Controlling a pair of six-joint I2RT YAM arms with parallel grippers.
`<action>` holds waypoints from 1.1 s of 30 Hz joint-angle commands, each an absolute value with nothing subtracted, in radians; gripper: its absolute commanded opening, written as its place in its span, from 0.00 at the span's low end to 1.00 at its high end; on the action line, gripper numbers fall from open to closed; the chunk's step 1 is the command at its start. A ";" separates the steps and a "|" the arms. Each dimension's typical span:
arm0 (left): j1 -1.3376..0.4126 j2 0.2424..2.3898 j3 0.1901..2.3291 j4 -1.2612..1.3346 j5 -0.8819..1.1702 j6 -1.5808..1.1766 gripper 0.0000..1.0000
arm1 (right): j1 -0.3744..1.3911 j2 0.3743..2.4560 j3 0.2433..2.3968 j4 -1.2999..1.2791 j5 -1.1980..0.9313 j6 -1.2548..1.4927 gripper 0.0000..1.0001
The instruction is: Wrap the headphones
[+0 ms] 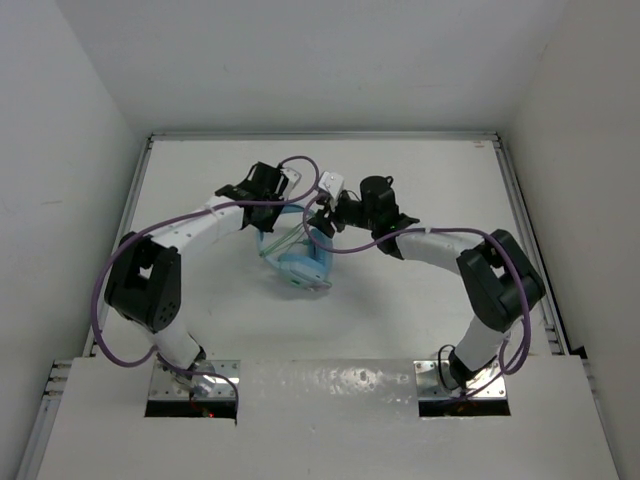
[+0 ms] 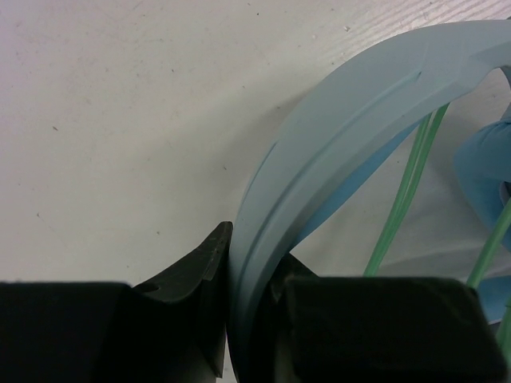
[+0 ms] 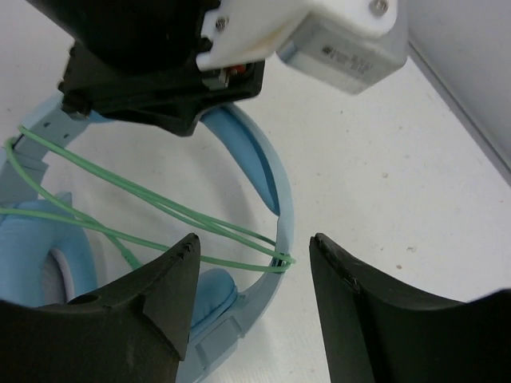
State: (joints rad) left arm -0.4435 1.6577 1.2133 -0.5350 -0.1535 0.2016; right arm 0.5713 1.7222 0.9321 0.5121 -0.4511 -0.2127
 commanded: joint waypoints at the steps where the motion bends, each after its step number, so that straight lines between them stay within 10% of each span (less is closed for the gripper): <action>1: -0.445 1.652 1.227 -0.500 -0.133 0.187 0.00 | 0.569 1.652 0.969 0.551 -0.506 -0.170 0.57; 20: -0.439 1.648 1.331 -0.479 -0.071 0.069 0.00 | 0.552 1.575 1.111 0.003 -0.026 0.259 0.97; 33: -0.439 1.657 1.348 -0.466 -0.075 0.069 0.00 | 0.578 1.696 1.019 0.095 -0.173 0.282 0.85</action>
State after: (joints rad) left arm -0.4435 1.6859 1.2850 -0.5304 -0.1116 0.1036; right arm 0.5671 1.6775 1.0111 0.0658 -0.1349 0.2623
